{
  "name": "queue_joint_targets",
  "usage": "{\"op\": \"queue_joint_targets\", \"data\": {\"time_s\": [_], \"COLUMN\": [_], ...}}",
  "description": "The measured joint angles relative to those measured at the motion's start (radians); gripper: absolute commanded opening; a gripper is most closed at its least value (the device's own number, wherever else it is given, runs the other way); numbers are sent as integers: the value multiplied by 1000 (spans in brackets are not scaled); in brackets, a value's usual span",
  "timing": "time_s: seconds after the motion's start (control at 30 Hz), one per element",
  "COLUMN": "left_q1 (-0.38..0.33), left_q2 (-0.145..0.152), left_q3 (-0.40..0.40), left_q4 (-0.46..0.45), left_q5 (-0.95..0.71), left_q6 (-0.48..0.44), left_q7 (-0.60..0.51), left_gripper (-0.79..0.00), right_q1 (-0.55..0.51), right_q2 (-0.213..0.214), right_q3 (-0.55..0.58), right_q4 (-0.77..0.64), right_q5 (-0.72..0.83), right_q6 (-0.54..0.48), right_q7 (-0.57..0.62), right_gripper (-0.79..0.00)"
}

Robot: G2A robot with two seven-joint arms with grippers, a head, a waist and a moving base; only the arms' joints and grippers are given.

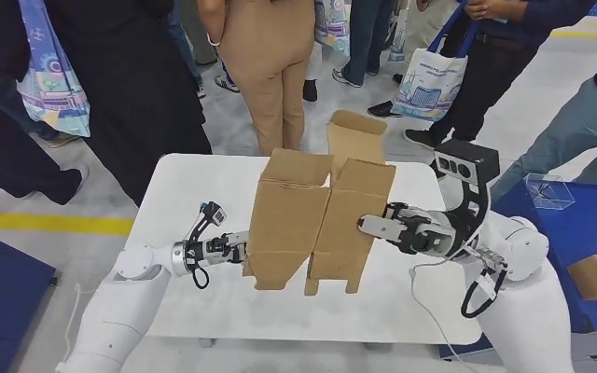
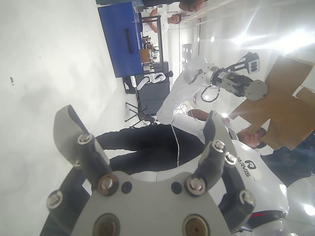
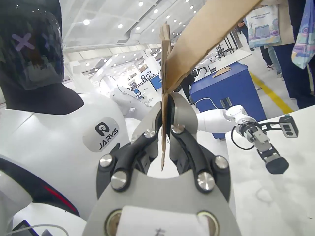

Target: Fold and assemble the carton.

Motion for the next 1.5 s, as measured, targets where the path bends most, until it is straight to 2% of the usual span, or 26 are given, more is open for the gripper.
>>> {"op": "queue_joint_targets", "data": {"time_s": [0.07,0.17,0.3,0.37,0.5,0.6,0.7,0.83,0.97,1.07,1.17,1.3,1.4,1.5], "left_q1": [0,0,0,0,0,0,0,0,0,0,0,0,0,0], "left_q2": [0,0,0,0,0,0,0,0,0,0,0,0,0,0], "left_q3": [0,0,0,0,0,0,0,0,0,0,0,0,0,0], "left_q4": [0,0,0,0,0,0,0,0,0,0,0,0,0,0], "left_q5": [0,0,0,0,0,0,0,0,0,0,0,0,0,0], "left_q6": [0,0,0,0,0,0,0,0,0,0,0,0,0,0], "left_q7": [0,0,0,0,0,0,0,0,0,0,0,0,0,0], "left_gripper": [0,0,0,0,0,0,0,0,0,0,0,0,0,0], "right_q1": [-6,-24,-43,-66,-132,-167,-184,-195,-197,-182,-175,-145,-121,-119], "right_q2": [-1,-7,-18,-23,-36,-39,-37,-33,-33,-36,-40,-42,-44,-49], "right_q3": [-14,-61,-123,-148,-187,-196,-200,-198,-170,-125,-98,-71,-47,-39], "right_q4": [15,51,96,95,76,62,53,42,24,3,14,78,112,128], "right_q5": [33,213,592,757,1234,1533,1739,1850,1809,1618,1301,893,668,506], "right_q6": [31,198,527,655,954,1068,1119,1181,1189,1141,1016,728,486,269], "right_q7": [-10,-32,-60,-81,-222,-383,-547,-691,-708,-608,-407,-124,18,86], "right_gripper": [-785,-785,-785,-785,-785,-785,-785,-785,-785,-785,-785,-785,-785,-785]}}
